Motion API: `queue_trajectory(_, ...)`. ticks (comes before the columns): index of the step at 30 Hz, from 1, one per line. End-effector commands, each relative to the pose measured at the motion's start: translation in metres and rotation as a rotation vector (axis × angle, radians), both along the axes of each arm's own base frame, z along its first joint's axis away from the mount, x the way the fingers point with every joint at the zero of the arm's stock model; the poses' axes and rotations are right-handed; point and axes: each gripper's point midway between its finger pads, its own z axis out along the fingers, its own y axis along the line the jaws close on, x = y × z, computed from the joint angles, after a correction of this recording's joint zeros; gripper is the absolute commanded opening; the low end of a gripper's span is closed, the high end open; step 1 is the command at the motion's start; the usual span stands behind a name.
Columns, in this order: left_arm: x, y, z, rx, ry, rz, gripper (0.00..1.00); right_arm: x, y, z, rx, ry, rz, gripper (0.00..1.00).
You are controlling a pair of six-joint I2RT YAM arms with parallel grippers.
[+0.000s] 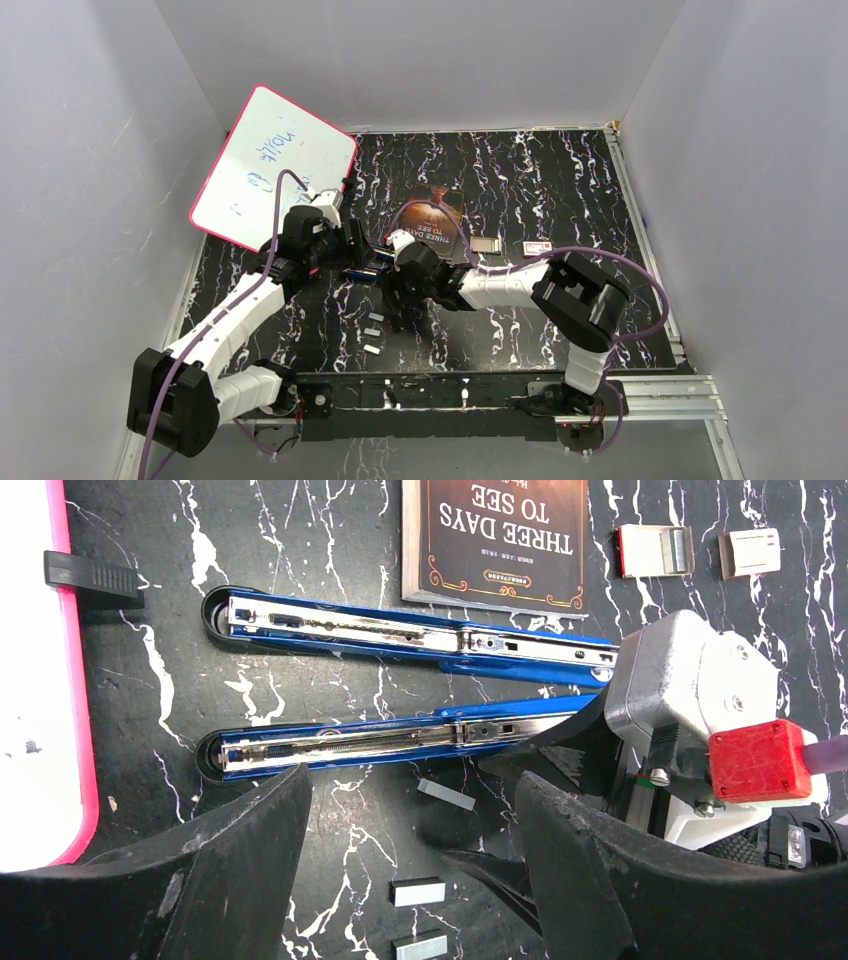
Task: Load the staples into the stapler
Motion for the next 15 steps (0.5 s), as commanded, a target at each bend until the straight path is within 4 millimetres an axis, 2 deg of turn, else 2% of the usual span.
queue_trajectory(1,0.0013,0.0054,0.0076,0.008,-0.033,0.012,0.74,0.0079,-0.0069,-0.0205,-0.087,-0.025,-0.008,0.72)
queue_trajectory(9,0.0027,0.0035,0.0063,0.005,-0.026,0.006,0.74,0.0074,-0.0073,-0.0268,-0.110,-0.024,0.011,0.51)
queue_trajectory(15,0.0021,0.0019,0.0051,0.003,-0.020,-0.005,0.74,0.0024,-0.0099,-0.0300,-0.117,-0.012,0.031,0.42)
